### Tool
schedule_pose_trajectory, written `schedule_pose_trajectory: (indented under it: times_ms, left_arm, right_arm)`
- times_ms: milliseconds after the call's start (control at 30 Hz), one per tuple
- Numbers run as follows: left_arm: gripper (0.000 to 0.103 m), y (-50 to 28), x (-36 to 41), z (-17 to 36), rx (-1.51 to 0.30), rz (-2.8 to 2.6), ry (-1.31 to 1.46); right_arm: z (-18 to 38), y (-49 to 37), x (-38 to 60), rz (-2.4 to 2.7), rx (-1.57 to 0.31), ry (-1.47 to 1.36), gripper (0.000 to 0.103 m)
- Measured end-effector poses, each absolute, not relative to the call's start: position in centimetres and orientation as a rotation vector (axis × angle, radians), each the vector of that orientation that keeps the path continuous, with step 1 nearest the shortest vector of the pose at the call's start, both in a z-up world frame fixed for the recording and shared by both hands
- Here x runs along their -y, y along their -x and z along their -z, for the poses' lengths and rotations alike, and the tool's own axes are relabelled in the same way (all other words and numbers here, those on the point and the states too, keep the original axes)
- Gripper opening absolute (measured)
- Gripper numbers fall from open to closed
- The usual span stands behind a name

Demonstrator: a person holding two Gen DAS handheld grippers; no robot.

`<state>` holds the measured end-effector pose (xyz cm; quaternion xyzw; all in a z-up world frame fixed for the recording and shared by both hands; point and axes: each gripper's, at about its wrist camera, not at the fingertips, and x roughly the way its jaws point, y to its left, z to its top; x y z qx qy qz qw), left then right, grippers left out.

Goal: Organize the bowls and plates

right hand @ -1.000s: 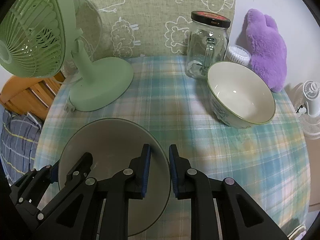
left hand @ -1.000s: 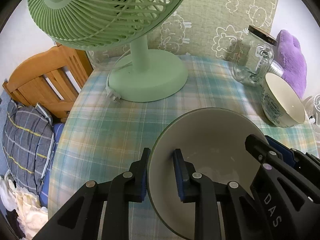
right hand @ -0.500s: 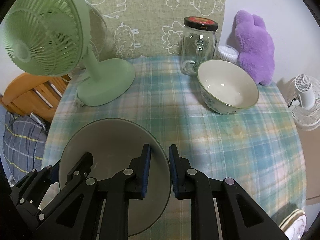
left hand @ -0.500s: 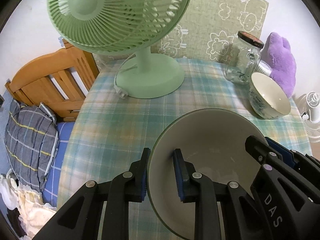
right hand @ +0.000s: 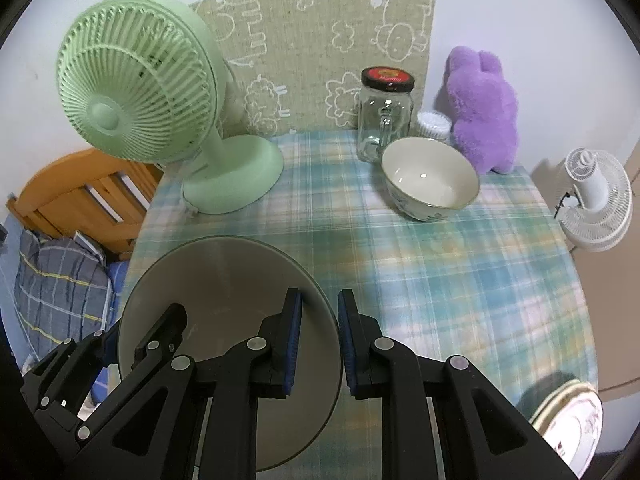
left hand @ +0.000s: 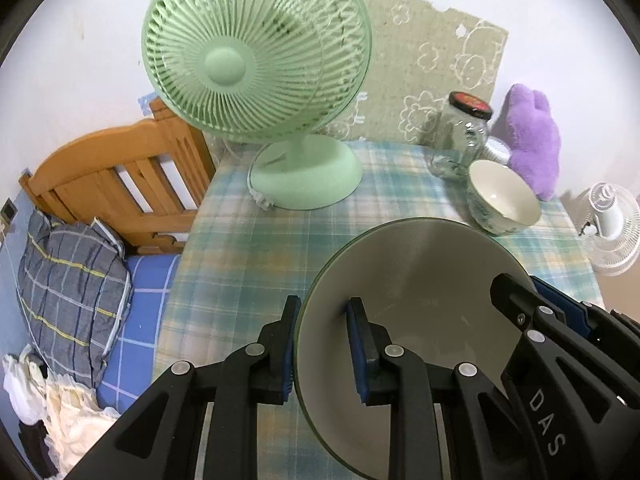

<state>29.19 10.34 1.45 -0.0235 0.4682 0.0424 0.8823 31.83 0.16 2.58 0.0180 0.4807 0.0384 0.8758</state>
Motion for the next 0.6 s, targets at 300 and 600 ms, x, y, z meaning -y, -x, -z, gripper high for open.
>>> schedule_pose_trajectory:
  times_ms: [300,600]
  left_arm:
    - [0.021,-25.6,-9.0,-4.3,-0.938,-0.042,0.025]
    - [0.021,-21.1,-6.2,-5.5,-0.949,-0.073,0.031]
  right_arm:
    - [-6.0,-27.4,1.1,-0.024,-0.958,-0.073,0.022]
    - [-7.2,-23.1,4.0,-0.049,-0.958,-0.063,0.022]
